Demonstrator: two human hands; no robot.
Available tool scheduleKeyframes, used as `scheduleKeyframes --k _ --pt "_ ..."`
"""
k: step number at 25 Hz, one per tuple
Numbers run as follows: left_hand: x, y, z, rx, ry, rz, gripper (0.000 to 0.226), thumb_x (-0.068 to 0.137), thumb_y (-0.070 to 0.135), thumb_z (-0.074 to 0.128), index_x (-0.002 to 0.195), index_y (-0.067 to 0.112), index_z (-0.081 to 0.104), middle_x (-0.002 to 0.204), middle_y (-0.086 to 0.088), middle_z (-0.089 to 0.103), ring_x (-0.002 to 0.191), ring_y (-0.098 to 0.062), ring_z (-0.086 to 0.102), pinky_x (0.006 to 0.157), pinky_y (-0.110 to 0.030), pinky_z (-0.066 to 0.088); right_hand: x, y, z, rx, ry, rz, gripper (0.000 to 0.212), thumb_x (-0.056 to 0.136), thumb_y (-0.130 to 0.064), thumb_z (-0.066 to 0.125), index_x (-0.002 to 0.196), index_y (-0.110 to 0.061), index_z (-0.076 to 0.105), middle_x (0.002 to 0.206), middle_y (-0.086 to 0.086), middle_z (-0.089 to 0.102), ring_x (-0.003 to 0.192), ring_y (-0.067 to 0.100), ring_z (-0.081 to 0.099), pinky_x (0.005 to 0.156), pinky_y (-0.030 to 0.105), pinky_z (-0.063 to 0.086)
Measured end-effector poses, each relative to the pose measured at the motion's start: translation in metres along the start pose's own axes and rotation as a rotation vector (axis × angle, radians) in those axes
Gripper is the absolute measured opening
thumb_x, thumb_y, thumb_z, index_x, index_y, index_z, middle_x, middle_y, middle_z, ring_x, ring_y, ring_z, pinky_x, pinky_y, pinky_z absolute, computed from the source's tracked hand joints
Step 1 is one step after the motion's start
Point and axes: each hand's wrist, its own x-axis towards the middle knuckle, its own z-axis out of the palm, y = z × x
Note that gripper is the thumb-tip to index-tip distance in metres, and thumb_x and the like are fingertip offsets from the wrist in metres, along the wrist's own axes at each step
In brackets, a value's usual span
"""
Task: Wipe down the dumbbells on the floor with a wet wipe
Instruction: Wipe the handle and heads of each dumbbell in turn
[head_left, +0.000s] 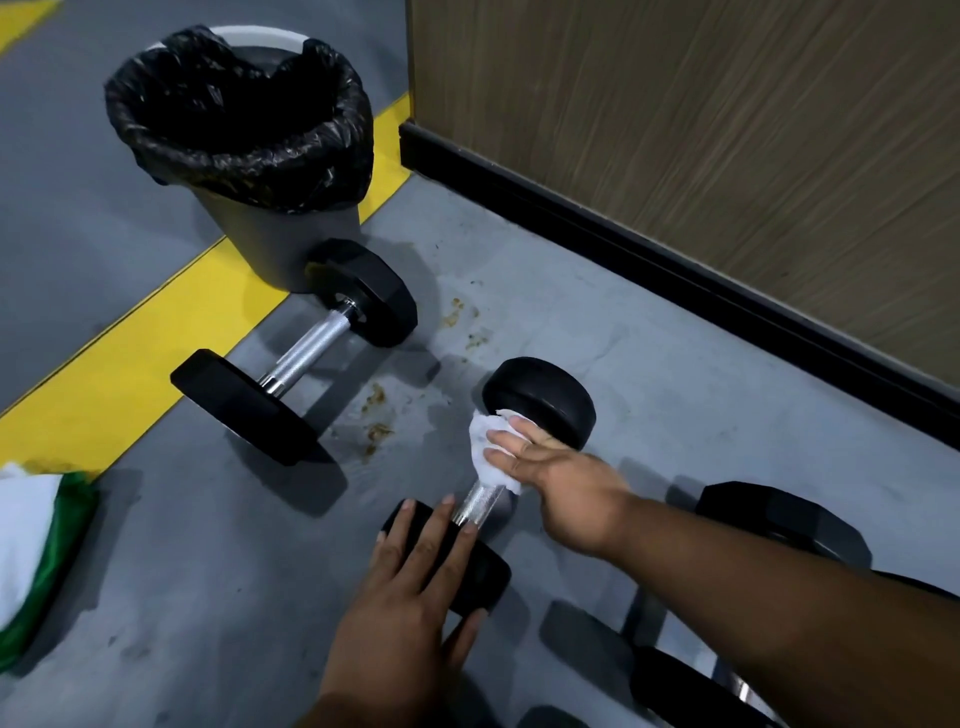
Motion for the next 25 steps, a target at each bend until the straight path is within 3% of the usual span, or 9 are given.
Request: scheduleKeyframes --k 3,6,9,11,16,19,22,25 --pt "-0.001 0.003 0.000 0.017 0.005 -0.003 0.070 0.084 0.053 0.058 0.145 0.021 0.053 0.159 -0.002 0.039 0.145 -0.035 0.037 0.098 -0.058 0.052 -0.017 -0.018 0.027 0.060 0.015 -0.110 0.095 0.075 0.009 0.044 0.157 -0.038 0.030 0.165 -0.027 0.008 0.154 0.002 -0.010 0.116 0.035 0.040" --pt "-0.001 0.003 0.001 0.023 0.007 -0.010 0.069 0.084 0.052 0.055 0.147 0.023 0.048 0.159 -0.002 0.040 0.145 -0.034 0.035 0.097 -0.058 0.052 -0.025 -0.027 0.027 0.053 -0.032 -0.280 0.083 0.084 0.000 0.037 0.157 -0.037 0.030 0.166 -0.024 0.014 0.155 0.005 0.000 0.115 0.028 0.035" --pt "-0.001 0.005 0.000 0.027 0.001 0.005 0.069 0.086 0.051 0.054 0.148 0.022 0.046 0.159 -0.002 0.039 0.146 -0.035 0.035 0.102 -0.059 0.048 -0.002 -0.004 -0.005 -0.009 -0.017 -0.114 0.090 0.082 0.008 0.045 0.157 -0.040 0.029 0.167 -0.023 0.009 0.152 -0.002 -0.005 0.116 0.018 0.025" --pt "-0.001 0.006 -0.001 0.038 -0.005 0.013 0.068 0.086 0.051 0.054 0.147 0.021 0.049 0.159 -0.002 0.039 0.145 -0.035 0.036 0.102 -0.058 0.047 0.000 0.000 -0.002 0.023 0.045 -0.037 0.095 0.078 0.010 0.047 0.157 -0.039 0.030 0.166 -0.025 0.010 0.152 -0.003 -0.009 0.113 0.023 0.037" --pt "-0.002 0.007 0.000 0.026 -0.015 0.003 0.067 0.086 0.050 0.056 0.146 0.022 0.051 0.160 -0.001 0.039 0.146 -0.036 0.035 0.096 -0.057 0.054 -0.027 -0.026 0.038 0.114 0.016 -0.297 0.077 0.083 0.002 0.045 0.154 -0.029 0.040 0.165 -0.016 0.026 0.156 0.015 0.010 0.115 0.038 0.041" --pt "-0.002 0.006 0.000 0.021 -0.021 0.015 0.066 0.088 0.050 0.054 0.147 0.021 0.052 0.160 -0.001 0.038 0.146 -0.037 0.035 0.099 -0.058 0.052 -0.004 -0.002 0.007 0.029 0.017 -0.189 0.085 0.080 0.008 0.044 0.154 -0.036 0.038 0.166 -0.019 0.018 0.153 0.002 -0.001 0.120 0.032 0.032" --pt "-0.002 0.005 -0.002 0.024 -0.020 0.025 0.063 0.088 0.050 0.054 0.144 0.021 0.056 0.159 0.000 0.041 0.145 -0.036 0.038 0.098 -0.057 0.053 0.000 0.002 0.006 0.057 0.073 -0.036 0.094 0.076 0.010 0.046 0.156 -0.038 0.033 0.166 -0.023 0.013 0.150 -0.004 -0.010 0.115 0.024 0.035" --pt "-0.003 0.008 -0.002 0.021 -0.019 0.026 0.062 0.085 0.050 0.057 0.142 0.024 0.057 0.159 0.003 0.040 0.143 -0.036 0.041 0.093 -0.054 0.056 -0.024 -0.021 0.039 0.084 0.028 -0.218 0.089 0.076 0.006 0.050 0.154 -0.036 0.039 0.165 -0.024 0.019 0.155 0.006 -0.003 0.111 0.023 0.036"
